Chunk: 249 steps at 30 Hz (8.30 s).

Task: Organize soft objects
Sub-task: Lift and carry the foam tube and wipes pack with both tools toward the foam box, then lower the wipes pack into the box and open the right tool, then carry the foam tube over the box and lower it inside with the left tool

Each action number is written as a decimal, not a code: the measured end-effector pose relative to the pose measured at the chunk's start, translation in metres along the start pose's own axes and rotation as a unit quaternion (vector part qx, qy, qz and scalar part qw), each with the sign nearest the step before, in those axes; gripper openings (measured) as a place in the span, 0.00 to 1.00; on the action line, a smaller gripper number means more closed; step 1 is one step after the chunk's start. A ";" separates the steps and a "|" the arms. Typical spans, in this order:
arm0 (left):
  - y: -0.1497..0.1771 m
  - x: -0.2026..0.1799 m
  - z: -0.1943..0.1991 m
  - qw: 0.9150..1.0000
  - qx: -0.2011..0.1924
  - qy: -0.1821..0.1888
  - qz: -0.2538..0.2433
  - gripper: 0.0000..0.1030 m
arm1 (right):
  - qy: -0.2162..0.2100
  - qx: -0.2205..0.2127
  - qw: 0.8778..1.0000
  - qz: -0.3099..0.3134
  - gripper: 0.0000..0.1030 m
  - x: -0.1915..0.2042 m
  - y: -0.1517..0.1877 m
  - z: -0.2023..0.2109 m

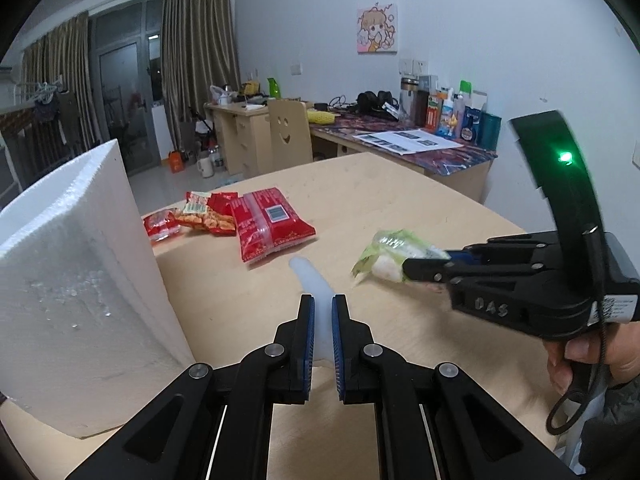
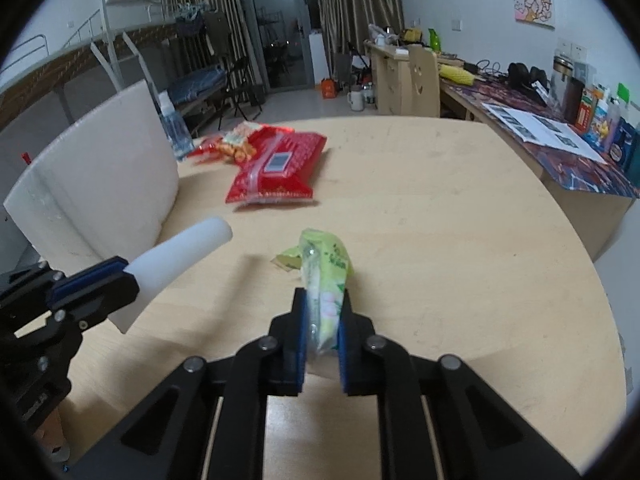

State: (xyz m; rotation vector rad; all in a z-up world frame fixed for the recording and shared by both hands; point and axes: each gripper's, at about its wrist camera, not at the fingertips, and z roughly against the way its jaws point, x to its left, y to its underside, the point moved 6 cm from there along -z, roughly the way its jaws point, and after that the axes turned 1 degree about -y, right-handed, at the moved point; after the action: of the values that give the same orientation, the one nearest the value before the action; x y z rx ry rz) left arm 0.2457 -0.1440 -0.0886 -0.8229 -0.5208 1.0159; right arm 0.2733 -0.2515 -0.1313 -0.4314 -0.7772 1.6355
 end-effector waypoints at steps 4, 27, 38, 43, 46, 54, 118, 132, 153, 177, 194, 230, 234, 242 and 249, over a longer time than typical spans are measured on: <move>-0.003 -0.002 0.009 1.000 -0.009 0.000 0.002 0.09 | -0.006 -0.021 1.000 -0.007 0.15 -0.001 -0.003 0.016; -0.019 -0.021 0.105 0.996 -0.087 -0.033 -0.016 0.09 | -0.026 -0.126 0.992 0.010 0.15 0.025 -0.015 0.106; -0.009 -0.005 0.146 0.992 -0.109 -0.065 -0.006 0.09 | -0.043 -0.145 0.988 0.034 0.15 0.056 -0.020 0.121; -0.001 0.014 0.165 0.989 -0.113 -0.097 0.017 0.09 | -0.063 -0.150 0.985 0.050 0.15 0.079 -0.022 0.119; 0.007 0.032 0.180 0.984 -0.115 -0.127 0.039 0.09 | -0.081 -0.154 0.983 0.062 0.15 0.099 -0.023 0.117; 0.028 0.083 0.217 0.965 -0.129 -0.194 0.119 0.09 | -0.125 -0.162 0.973 0.106 0.15 0.155 -0.028 0.116; 0.051 0.135 0.191 0.979 -0.071 -0.153 0.114 0.86 | -0.152 -0.137 0.963 0.175 0.15 0.228 -0.104 0.065; 0.081 0.128 0.135 0.991 0.030 -0.105 0.081 0.86 | -0.168 -0.087 0.966 0.177 0.15 0.231 -0.116 0.027; 0.113 0.118 0.093 0.990 0.119 -0.077 0.020 0.86 | -0.180 -0.022 0.967 0.177 0.18 0.233 -0.127 -0.017; 0.134 0.114 0.075 0.982 0.177 -0.061 0.002 0.50 | -0.174 -0.046 0.971 0.155 0.58 0.213 -0.137 -0.005; 0.133 0.105 0.084 0.984 0.175 -0.032 0.023 0.09 | -0.175 -0.054 0.970 0.157 0.68 0.213 -0.129 0.009; 0.025 0.129 0.208 0.969 -0.115 -0.182 0.125 0.08 | -0.130 -0.192 0.961 0.152 1.00 0.187 -0.068 0.111; 0.019 0.125 0.211 0.966 -0.131 -0.186 0.125 0.08 | -0.127 -0.194 0.963 0.137 1.00 0.182 -0.060 0.109; 0.007 0.125 0.203 0.967 -0.130 -0.181 0.124 0.08 | -0.123 -0.185 0.967 0.128 1.00 0.171 -0.055 0.102; -0.009 0.134 0.191 0.967 -0.128 -0.178 0.131 0.08 | -0.121 -0.180 0.968 0.125 1.00 0.168 -0.054 0.095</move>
State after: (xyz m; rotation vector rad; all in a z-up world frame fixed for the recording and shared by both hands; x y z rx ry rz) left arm 0.1735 0.0411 0.0345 -0.9598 -0.8814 1.3712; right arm 0.2125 -0.1095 -0.0034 -0.6128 -1.2547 1.8068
